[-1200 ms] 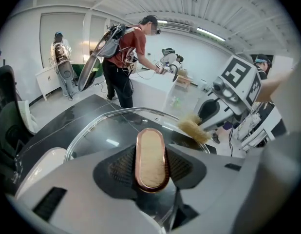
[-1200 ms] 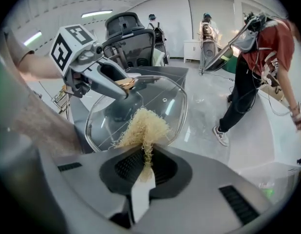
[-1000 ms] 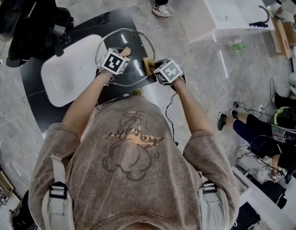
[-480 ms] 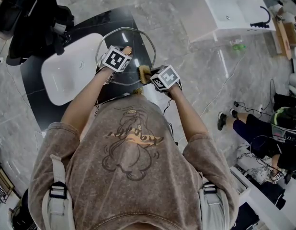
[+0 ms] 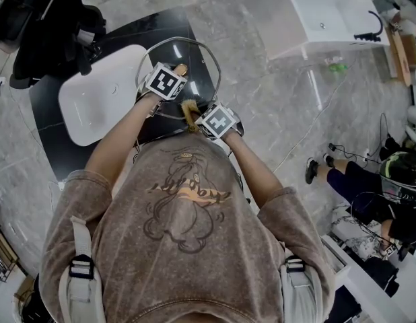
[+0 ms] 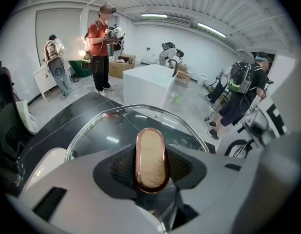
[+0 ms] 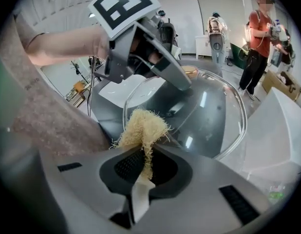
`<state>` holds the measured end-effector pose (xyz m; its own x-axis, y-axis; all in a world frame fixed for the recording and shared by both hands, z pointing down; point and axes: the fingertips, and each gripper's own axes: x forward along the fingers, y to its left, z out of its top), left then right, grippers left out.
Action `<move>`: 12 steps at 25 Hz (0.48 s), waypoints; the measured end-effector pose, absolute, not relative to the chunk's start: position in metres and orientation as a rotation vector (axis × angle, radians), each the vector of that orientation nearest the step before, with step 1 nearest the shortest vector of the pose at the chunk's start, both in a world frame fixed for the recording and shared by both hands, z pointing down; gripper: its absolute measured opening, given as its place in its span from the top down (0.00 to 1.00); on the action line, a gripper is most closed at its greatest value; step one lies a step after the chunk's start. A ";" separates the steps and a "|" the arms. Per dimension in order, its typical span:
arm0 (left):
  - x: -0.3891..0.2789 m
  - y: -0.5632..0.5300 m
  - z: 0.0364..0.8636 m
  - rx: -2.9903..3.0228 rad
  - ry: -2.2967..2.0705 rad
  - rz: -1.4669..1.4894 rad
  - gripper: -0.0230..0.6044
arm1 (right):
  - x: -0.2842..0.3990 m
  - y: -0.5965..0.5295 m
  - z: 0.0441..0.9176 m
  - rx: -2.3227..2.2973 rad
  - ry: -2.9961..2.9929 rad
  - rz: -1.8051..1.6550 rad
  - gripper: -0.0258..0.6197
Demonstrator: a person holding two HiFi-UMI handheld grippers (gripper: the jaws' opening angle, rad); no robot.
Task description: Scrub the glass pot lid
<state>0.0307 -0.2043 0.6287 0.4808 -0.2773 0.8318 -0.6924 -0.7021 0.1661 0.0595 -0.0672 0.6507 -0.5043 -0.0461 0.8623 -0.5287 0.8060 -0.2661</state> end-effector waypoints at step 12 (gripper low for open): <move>0.034 -0.204 0.627 2.240 -0.811 1.119 0.67 | 0.016 -0.058 0.646 0.319 -2.082 0.649 0.90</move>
